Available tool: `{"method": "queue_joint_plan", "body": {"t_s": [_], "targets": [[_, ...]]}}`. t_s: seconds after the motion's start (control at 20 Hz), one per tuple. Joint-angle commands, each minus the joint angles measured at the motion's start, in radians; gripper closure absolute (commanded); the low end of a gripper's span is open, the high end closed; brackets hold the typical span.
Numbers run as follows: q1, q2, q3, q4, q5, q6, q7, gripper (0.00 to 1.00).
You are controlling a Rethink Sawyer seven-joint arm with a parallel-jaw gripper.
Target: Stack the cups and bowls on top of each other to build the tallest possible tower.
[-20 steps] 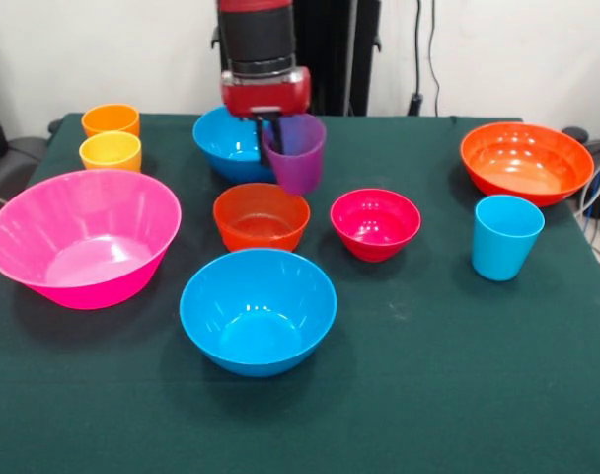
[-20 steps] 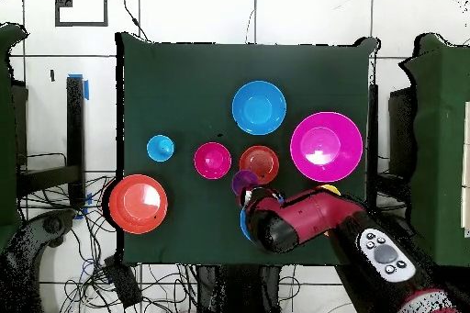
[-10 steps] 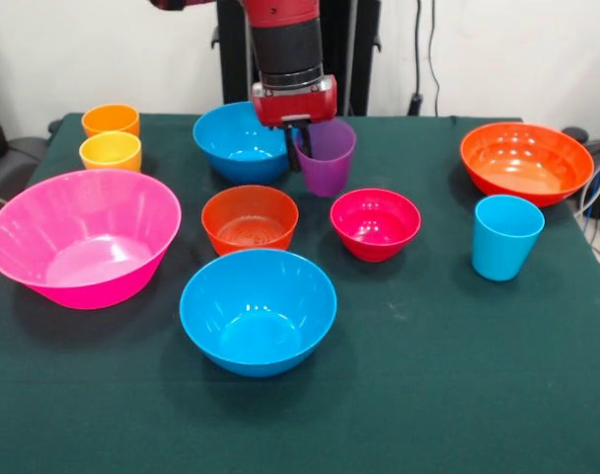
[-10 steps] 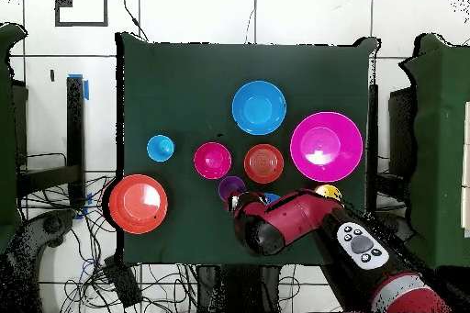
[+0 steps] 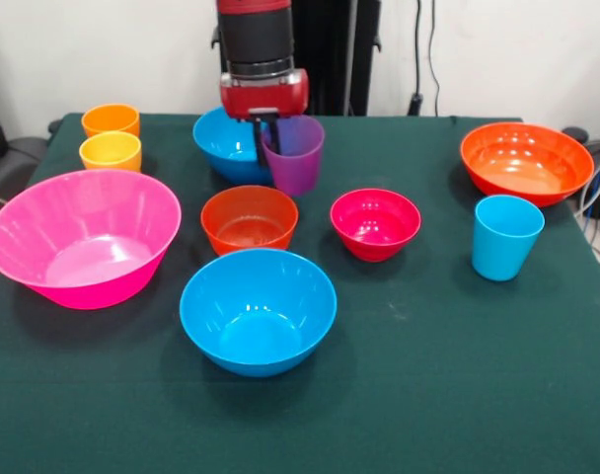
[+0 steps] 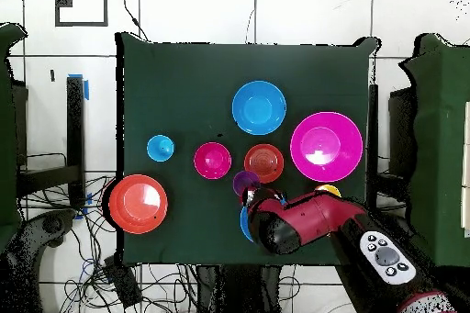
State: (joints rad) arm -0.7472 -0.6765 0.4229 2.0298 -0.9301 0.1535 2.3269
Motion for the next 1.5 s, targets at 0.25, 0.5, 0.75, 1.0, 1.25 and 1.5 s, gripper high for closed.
{"method": "queue_joint_plan", "body": {"t_s": [0.25,0.5,0.75,1.0,1.25,1.5], "targets": [[-0.035,-0.173,0.159,0.026,0.110,0.225,-0.202,1.00],[-0.032,-0.165,0.165,0.034,0.099,0.215,-0.168,1.00],[0.021,-0.093,0.095,-0.008,0.012,0.128,-0.075,1.00],[0.069,-0.037,0.047,-0.055,-0.028,0.077,-0.026,1.00],[0.127,0.030,-0.018,-0.122,-0.063,0.014,0.027,1.00],[0.125,0.031,-0.022,-0.143,-0.050,0.015,-0.005,1.00]]}}
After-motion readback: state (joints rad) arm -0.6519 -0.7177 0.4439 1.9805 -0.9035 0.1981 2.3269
